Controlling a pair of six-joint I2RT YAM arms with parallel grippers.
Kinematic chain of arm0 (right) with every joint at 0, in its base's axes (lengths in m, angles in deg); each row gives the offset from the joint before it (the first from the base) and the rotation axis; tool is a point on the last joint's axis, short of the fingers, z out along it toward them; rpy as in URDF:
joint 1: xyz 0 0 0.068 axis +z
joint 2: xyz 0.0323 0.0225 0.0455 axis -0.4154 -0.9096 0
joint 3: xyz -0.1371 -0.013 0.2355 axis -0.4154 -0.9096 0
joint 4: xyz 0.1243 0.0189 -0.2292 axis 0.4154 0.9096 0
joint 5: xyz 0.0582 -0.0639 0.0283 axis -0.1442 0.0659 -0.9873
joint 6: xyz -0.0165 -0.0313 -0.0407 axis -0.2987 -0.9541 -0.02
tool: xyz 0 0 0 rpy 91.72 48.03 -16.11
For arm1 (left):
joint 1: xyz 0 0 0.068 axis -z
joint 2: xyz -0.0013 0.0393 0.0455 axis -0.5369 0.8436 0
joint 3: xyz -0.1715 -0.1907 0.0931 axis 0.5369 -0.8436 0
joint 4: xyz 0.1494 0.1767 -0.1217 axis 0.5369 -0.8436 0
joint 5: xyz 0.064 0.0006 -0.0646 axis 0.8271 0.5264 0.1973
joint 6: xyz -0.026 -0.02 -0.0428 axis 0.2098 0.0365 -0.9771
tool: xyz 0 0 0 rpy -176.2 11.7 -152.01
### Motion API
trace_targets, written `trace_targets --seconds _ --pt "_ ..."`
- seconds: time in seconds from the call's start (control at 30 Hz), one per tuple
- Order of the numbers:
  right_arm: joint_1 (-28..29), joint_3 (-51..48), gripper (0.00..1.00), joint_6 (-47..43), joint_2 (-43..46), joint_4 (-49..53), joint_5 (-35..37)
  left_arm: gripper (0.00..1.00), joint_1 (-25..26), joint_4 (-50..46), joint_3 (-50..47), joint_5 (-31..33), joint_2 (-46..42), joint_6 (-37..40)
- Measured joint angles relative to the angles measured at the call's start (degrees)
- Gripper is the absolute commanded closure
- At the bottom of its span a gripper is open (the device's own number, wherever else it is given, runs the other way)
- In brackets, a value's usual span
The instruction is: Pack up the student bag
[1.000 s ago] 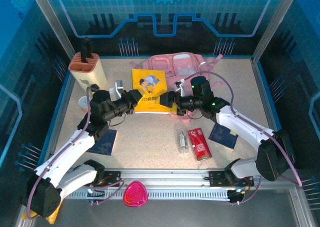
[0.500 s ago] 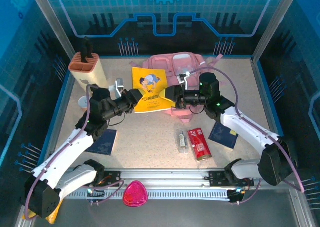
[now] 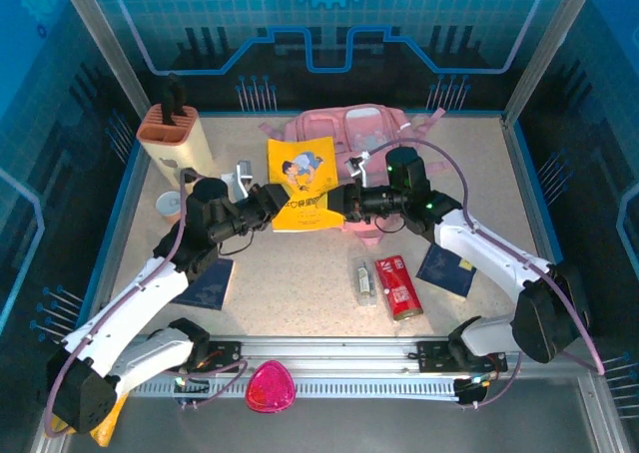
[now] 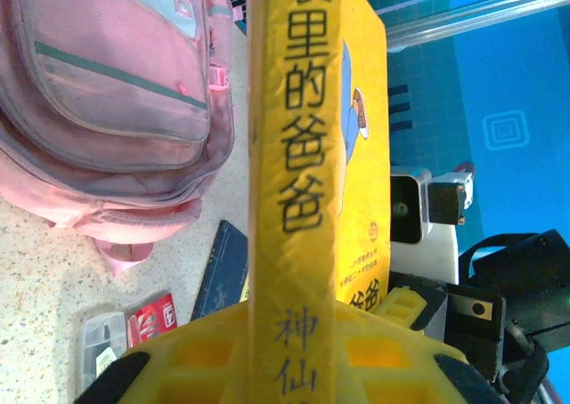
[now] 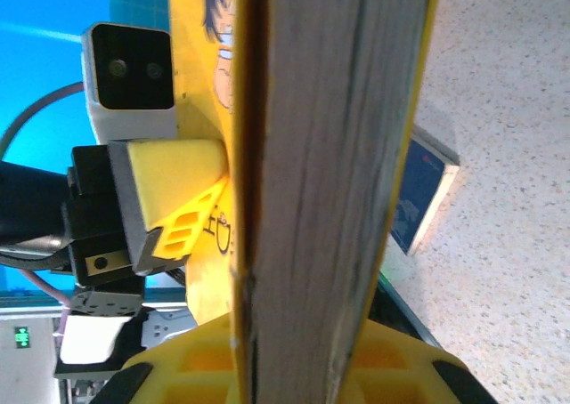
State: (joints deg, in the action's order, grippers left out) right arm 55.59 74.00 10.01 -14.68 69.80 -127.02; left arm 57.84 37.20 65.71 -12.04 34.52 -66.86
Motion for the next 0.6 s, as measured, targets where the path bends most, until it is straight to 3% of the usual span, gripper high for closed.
trace_targets --seconds 0.03,0.13,0.23,0.4,0.6 --pt "-0.2 0.2 1.00 -1.1 0.2 1.3 0.3 0.53 0.1 -0.6 0.1 0.0 0.0 0.8" --pt "-1.1 0.9 1.00 -4.9 1.5 7.4 2.3 0.40 0.1 -4.3 1.3 0.8 0.0 4.0" --pt "-3.0 1.6 1.00 -8.9 3.5 13.9 4.9 0.34 0.1 -9.9 4.2 2.6 0.0 9.2" --pt "-8.2 1.8 1.00 -15.3 7.9 25.8 10.8 0.33 0.1 -16.0 8.7 5.4 1.8 21.1" --pt "-14.6 1.8 1.00 -21.6 13.5 38.4 17.7 0.27 2.6 -18.9 14.5 8.0 14.5 36.7"
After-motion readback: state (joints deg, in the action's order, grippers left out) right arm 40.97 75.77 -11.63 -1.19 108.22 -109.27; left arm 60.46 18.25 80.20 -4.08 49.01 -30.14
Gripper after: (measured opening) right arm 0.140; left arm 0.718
